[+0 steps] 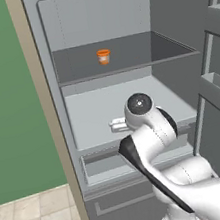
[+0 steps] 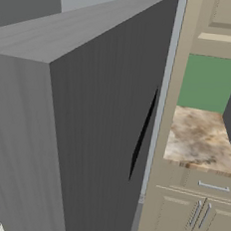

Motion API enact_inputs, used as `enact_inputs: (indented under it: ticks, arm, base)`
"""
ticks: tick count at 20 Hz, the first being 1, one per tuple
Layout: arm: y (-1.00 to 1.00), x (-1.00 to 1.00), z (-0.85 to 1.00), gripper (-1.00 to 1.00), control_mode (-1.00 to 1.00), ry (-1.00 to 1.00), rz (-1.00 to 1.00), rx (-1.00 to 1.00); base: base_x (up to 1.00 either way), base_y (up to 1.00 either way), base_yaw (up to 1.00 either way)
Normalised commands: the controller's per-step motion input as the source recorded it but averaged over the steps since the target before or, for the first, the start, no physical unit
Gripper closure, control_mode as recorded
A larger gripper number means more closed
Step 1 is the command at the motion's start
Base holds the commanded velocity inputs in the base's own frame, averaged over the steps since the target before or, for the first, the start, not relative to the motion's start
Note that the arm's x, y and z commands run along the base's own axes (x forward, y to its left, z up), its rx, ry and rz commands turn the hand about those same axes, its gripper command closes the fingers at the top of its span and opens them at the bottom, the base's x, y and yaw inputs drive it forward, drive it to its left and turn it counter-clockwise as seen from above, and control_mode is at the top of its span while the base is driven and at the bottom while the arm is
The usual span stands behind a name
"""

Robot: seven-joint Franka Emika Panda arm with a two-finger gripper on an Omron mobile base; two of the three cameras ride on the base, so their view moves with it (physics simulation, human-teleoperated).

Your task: Move the jam and bread from the second highest shelf to the top shelf to make space. Then, place the pitcher from the counter on the cleared second highest shelf.

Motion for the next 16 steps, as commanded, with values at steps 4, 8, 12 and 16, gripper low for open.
enact_inputs:
  ticks: [4, 8, 12, 16]
  arm:
    - [-0.15, -0.15, 0.98, 1.0, -1.0, -0.05, -0.1, 0.0]
    - [-0.18, -0.02, 0.91, 1.0, -1.0, -0.04, -0.1, 0.0]
    - [-0.31, 0.0, 0.75, 1.0, -1.0, -0.02, -0.1, 0.0]
    - [-0.48, 0.01, 0.62, 1.0, -1.0, 0.0, -0.09, 0.0]
  base:
    - [0.0, 0.0, 0.0]
    - [0.0, 0.0, 0.0]
    - [0.0, 0.0, 0.0]
    - [0.0, 0.0, 0.0]
